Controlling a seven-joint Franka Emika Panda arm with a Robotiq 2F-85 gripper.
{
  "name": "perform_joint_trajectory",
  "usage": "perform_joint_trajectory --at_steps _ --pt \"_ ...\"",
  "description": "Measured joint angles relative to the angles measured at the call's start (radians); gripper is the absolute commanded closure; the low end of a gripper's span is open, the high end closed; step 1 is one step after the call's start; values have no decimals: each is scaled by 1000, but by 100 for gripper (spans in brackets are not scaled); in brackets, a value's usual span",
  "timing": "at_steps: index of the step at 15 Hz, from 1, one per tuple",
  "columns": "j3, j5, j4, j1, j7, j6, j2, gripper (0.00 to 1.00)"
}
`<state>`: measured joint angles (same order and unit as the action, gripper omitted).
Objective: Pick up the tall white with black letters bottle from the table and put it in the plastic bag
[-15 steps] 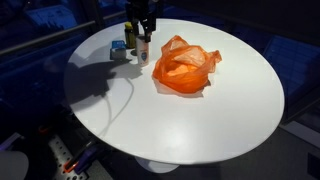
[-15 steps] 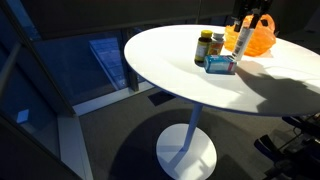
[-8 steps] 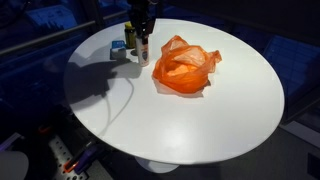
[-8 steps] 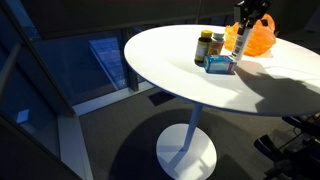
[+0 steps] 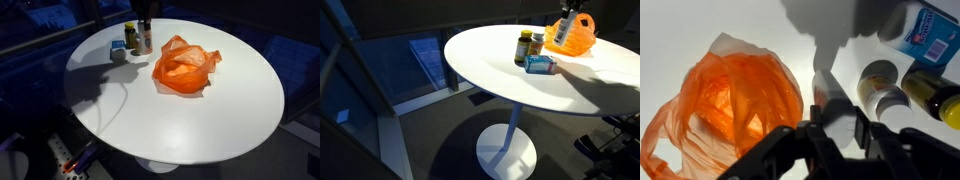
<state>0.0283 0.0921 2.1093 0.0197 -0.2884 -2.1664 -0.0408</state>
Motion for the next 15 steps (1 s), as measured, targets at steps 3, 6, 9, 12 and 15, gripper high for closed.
perform_joint_trajectory --at_steps 3,6,9,12,15 --pt "2 0 -15 -13 -1 45 72 89" --pt "9 0 -34 -43 -4 80 129 89" --pt "24 2 -49 -84 -5 91 161 89" --pt "43 7 -51 -122 -6 91 171 89" --pt "62 7 -51 -152 -6 91 171 89"
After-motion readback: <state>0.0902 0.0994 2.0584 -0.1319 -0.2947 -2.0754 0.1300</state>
